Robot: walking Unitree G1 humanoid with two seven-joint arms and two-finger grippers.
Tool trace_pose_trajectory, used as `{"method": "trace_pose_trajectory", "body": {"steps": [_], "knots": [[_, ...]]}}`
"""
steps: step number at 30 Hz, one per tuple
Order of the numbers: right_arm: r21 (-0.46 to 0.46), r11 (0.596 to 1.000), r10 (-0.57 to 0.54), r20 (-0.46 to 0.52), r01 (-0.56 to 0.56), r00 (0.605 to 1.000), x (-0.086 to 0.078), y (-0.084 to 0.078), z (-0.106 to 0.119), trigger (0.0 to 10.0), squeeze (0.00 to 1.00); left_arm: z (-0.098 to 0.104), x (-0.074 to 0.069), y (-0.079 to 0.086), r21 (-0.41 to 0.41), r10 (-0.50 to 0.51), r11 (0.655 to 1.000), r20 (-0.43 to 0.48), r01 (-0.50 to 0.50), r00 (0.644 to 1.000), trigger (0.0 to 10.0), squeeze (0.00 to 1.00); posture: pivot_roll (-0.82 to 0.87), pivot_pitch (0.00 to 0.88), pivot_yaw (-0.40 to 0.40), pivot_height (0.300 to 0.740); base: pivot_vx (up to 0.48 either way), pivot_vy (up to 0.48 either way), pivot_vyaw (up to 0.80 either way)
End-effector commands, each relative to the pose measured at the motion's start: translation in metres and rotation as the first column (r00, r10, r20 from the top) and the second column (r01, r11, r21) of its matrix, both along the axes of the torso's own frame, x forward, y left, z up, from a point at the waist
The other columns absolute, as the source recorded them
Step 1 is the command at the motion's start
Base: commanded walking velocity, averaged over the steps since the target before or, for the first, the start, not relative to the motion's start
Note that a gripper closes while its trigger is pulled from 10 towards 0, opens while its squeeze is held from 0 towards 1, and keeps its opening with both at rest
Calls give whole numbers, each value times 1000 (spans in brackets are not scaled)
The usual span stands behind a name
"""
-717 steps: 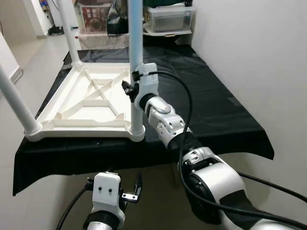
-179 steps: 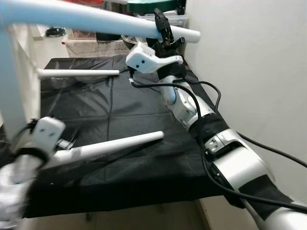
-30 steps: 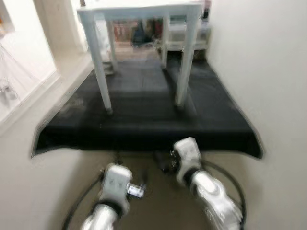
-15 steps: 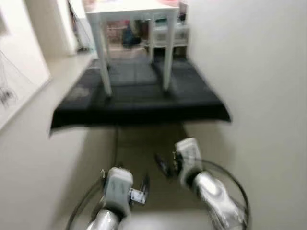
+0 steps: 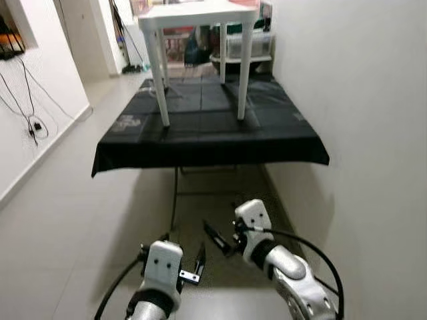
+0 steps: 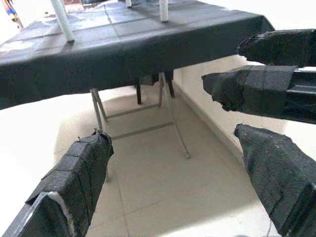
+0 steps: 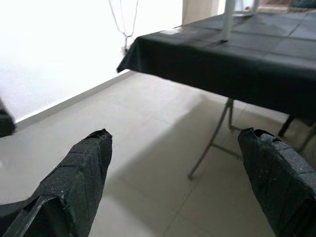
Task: Building children table
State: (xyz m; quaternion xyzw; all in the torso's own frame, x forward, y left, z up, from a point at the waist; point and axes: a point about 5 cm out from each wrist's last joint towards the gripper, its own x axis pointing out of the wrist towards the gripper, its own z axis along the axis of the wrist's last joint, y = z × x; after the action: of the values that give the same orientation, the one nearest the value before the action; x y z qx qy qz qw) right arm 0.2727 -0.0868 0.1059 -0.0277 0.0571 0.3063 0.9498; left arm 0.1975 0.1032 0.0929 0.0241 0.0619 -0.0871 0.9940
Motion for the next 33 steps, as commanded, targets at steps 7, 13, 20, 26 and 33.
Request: {"method": "trace_pose_trajectory", "body": {"steps": [7, 13, 20, 26, 33], "knots": [[-10, 998, 56, -10, -56, 998, -4, 4, 0, 10000, 0, 1, 1, 2, -37, 28, 999, -17, -29, 999, 10000, 0, 20, 0, -16, 740, 0, 0, 0], [-17, 999, 29, -20, -29, 999, -3, 1, -2, 10000, 0, 7, 9, 8, -188, 191, 963, -44, -196, 981, 10000, 0, -13, 0, -7, 740, 0, 0, 0], [-12, 1000, 22, -21, -22, 1000, -3, -1, -1, 10000, 0, 5, 8, 6, -180, 179, 966, -49, -185, 983, 10000, 0, -14, 0, 2, 740, 0, 0, 0], [-9, 1000, 22, -26, -23, 999, -3, 2, -3, 10000, 0, 3, 8, 9, -162, 176, 970, -56, -183, 983, 10000, 0, -15, 0, 7, 740, 0, 0, 0], [-9, 1000, -12, -37, 12, 999, -2, -1, -5, 10000, 0, 2, 5, 7, -119, 155, 980, -51, -160, 987, 10000, 0, -21, 0, 4, 740, 0, 0, 0]]}}
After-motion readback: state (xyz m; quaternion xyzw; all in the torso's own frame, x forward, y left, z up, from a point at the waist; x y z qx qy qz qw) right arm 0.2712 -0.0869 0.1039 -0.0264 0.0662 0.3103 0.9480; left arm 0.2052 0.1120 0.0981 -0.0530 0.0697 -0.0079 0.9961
